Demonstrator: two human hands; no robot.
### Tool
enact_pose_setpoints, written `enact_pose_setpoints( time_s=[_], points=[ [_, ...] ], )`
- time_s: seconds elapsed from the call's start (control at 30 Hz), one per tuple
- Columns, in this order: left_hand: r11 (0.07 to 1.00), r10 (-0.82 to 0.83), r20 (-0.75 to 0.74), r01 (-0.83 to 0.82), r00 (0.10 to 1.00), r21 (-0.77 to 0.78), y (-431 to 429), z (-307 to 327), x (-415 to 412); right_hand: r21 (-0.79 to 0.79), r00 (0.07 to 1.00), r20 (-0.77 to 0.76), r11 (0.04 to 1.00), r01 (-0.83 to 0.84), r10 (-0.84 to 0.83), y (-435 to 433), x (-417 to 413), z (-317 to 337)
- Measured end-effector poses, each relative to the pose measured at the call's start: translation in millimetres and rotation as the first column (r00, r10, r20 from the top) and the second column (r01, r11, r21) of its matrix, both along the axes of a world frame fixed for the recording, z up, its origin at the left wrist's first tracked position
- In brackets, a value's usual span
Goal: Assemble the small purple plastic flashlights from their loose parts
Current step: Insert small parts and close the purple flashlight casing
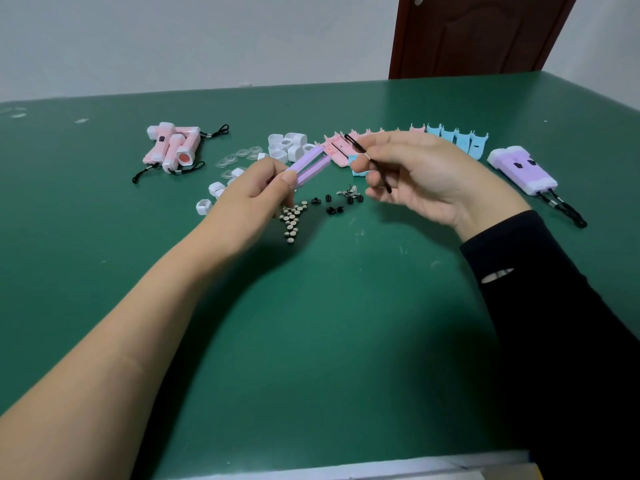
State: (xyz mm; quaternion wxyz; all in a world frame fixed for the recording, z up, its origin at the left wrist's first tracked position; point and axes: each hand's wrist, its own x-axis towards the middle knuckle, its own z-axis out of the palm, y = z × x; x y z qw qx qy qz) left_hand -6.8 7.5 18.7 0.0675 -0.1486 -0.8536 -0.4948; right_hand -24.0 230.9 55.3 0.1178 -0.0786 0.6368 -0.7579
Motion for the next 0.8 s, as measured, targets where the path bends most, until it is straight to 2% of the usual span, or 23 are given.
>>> enact_pose_setpoints(
  time_s=[0.17,0.37,0.8],
  points=[
    [1.0,0.011,-0.005,-0.011,1.0,-0.001,2,1,1,0.136,0.989,-0.125,0.986,0.096,-0.079,-15,3,0],
    [0.998,0.037,-0.016,-0.037,0.999,-0.044,3,1,0,0.288,0.941,-0.302,0.926,0.244,-0.154,-17,5,0],
    [0.996,0.038,-0.032,-0.041,0.999,-0.081,3,0,-2,0.383,0.921,-0.368,0.883,0.273,-0.126,-18,8,2]
  ],
)
